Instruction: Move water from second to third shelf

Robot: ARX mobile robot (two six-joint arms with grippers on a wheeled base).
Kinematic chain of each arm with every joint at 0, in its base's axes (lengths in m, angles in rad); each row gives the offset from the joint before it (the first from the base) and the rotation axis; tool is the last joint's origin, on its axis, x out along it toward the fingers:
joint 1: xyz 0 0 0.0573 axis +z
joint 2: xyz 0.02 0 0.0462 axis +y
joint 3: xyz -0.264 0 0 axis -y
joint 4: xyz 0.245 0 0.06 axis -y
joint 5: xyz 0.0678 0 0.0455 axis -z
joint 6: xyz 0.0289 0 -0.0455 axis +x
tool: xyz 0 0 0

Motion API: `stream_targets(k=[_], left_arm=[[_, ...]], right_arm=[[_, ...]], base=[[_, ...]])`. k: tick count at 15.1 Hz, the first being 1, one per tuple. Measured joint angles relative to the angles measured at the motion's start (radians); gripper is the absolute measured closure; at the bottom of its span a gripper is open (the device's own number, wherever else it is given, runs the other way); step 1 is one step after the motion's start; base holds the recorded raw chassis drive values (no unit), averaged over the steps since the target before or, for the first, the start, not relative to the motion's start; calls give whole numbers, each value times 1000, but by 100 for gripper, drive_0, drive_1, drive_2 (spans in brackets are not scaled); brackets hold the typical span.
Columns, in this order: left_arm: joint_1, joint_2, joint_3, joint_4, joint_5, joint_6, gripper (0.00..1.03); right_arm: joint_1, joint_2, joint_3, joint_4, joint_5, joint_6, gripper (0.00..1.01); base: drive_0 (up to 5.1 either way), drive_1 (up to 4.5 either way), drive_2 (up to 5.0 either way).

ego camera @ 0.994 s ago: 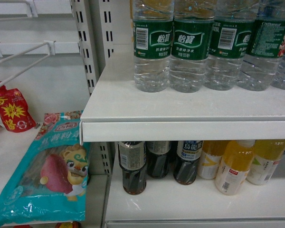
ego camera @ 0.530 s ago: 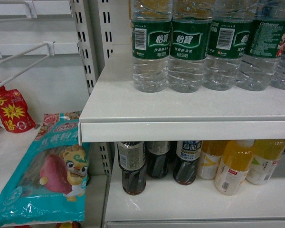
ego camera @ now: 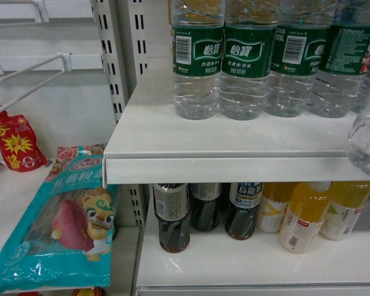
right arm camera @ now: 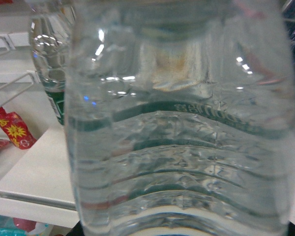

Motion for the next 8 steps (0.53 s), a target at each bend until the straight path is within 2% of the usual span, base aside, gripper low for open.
stream_targets(k=[4, 5, 6, 8], left_arm=[[0, 0, 0, 0, 0, 0, 5], [0, 0, 0, 0, 0, 0, 5], [0, 0, 0, 0, 0, 0, 5], [0, 0, 0, 0, 0, 0, 5]], right_arm=[[5, 208, 111, 72, 13, -5, 59], [11, 256, 147, 86, 16, -8, 59], [37, 349, 201, 108, 24, -18, 59], [43, 390, 239, 109, 26, -18, 59]], base=[[0, 0, 0], [0, 0, 0], [0, 0, 0], [0, 0, 0]])
